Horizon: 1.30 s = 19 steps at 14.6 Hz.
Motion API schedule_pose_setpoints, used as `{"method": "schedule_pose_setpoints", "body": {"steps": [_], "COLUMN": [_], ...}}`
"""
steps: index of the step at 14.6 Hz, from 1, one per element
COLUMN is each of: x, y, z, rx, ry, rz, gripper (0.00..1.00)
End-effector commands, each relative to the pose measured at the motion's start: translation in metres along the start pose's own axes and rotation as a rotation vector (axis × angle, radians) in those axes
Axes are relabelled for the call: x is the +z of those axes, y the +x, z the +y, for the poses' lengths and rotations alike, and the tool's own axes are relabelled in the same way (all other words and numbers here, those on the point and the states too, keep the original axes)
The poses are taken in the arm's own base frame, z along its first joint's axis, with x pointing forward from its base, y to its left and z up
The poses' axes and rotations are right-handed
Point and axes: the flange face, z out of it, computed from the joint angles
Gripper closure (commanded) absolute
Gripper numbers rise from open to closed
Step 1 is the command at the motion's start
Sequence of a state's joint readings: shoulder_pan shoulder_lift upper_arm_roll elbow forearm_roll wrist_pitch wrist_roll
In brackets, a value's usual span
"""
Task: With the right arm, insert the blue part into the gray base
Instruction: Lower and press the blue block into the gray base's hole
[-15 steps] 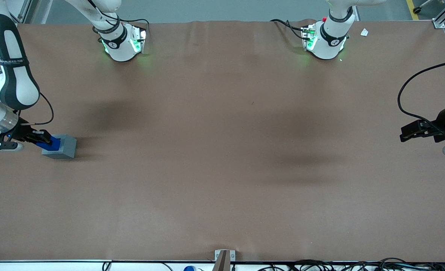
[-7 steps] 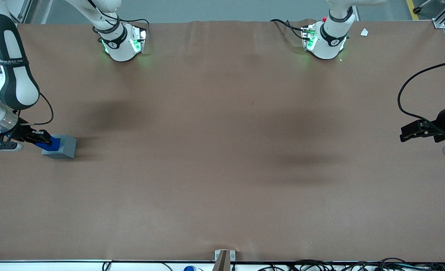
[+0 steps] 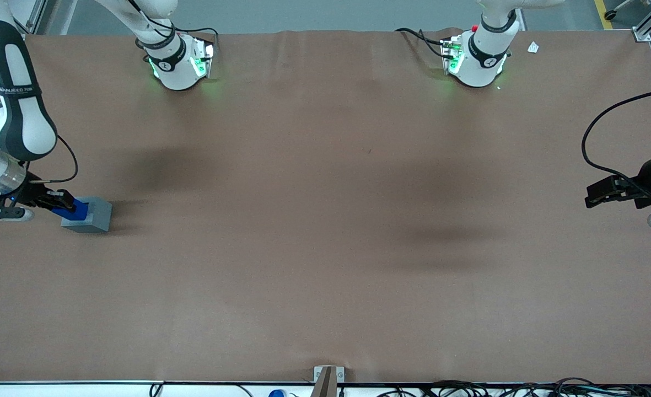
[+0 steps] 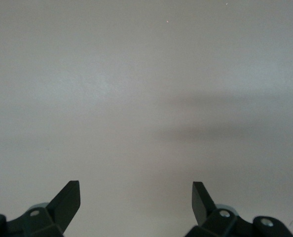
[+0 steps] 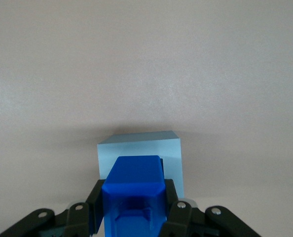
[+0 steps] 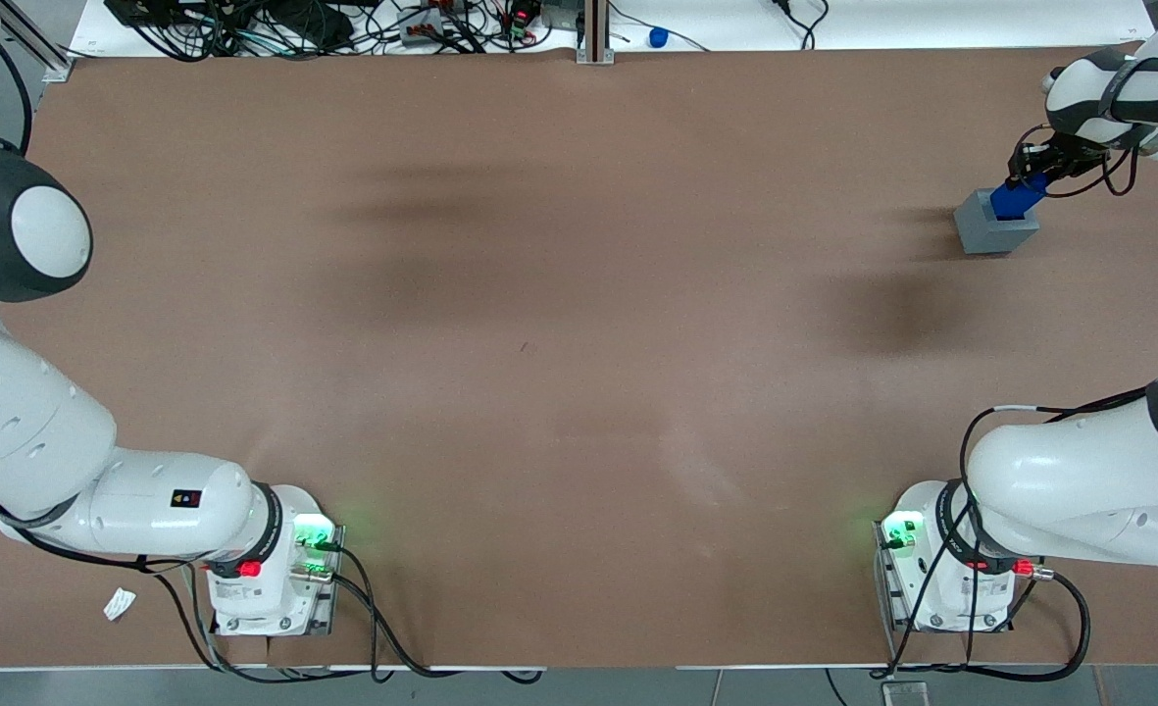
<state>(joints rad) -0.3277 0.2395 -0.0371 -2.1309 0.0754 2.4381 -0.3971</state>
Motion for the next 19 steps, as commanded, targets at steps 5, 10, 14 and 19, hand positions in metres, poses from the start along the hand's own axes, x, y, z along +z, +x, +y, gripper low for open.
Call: {"method": "schedule_pose_setpoints", "body": {"steps": [5,10,14,19], "x": [-0.0062,-0.0055,-0.0042,-0.0022], "y": [-0.0042,-0.0053,-0.006,-0.0053], "z": [0.0049,0.0074,0.0081,0.0077], "rx": [0.001,0.003,0.005,0.007], "ry": [0.01,0.01,0.01,0.008], "rz": [0.006,0.004,0.003,0.006], "gripper": [0.87,0.87,0.87,0.87]}}
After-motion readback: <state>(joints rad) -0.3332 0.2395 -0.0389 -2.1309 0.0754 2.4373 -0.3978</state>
